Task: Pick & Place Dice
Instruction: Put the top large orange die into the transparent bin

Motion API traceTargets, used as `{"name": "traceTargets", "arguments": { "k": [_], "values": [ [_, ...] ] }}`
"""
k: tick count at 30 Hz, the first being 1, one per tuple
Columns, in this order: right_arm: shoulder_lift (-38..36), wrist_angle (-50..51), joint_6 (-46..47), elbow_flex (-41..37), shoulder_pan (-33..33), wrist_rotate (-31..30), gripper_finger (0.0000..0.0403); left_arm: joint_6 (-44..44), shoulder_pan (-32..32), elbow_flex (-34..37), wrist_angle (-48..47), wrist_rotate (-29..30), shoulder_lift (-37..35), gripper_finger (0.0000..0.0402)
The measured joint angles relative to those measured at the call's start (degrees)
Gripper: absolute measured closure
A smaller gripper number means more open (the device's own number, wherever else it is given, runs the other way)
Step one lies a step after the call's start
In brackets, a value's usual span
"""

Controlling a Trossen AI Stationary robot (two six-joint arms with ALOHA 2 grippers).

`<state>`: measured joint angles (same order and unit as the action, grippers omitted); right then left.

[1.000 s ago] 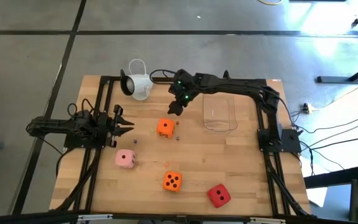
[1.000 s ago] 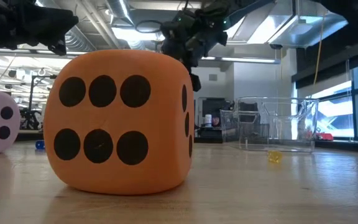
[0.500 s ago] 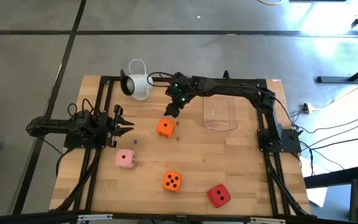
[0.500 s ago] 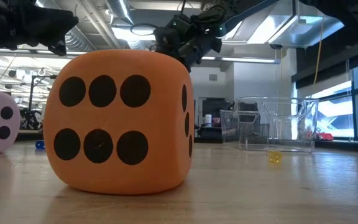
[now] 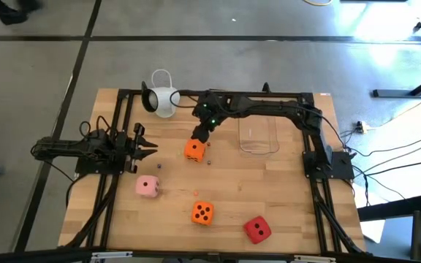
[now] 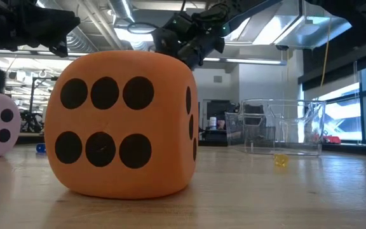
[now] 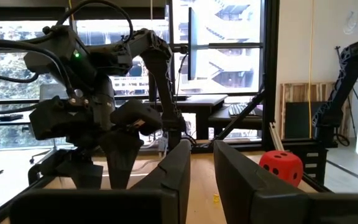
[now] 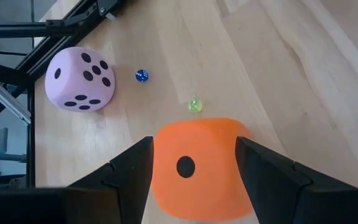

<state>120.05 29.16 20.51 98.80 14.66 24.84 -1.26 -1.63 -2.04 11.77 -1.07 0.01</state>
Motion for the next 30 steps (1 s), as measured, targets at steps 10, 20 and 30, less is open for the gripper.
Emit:
{"name": "traceTargets", "arguments": {
  "k": [10, 20, 30],
  "values": [
    [3.79, -1.19, 1.33, 0.0, -1.2, -0.97, 0.0174, 0.02, 0.0, 0.0, 0.0, -0.03, 0.02, 0.0338],
    [7.93, -1.51, 2.63, 0.09, -2.63, 5.59, 0.0175, 0.22, 0.01, 0.0, -0.55, -0.03, 0.22, 0.0339],
    [7.93, 0.64, -1.25, 0.11, -4.51, 6.34, 0.0184, 0.08, 0.0, 0.0, -1.45, -0.01, 0.26, 0.0343]
  ]
}}
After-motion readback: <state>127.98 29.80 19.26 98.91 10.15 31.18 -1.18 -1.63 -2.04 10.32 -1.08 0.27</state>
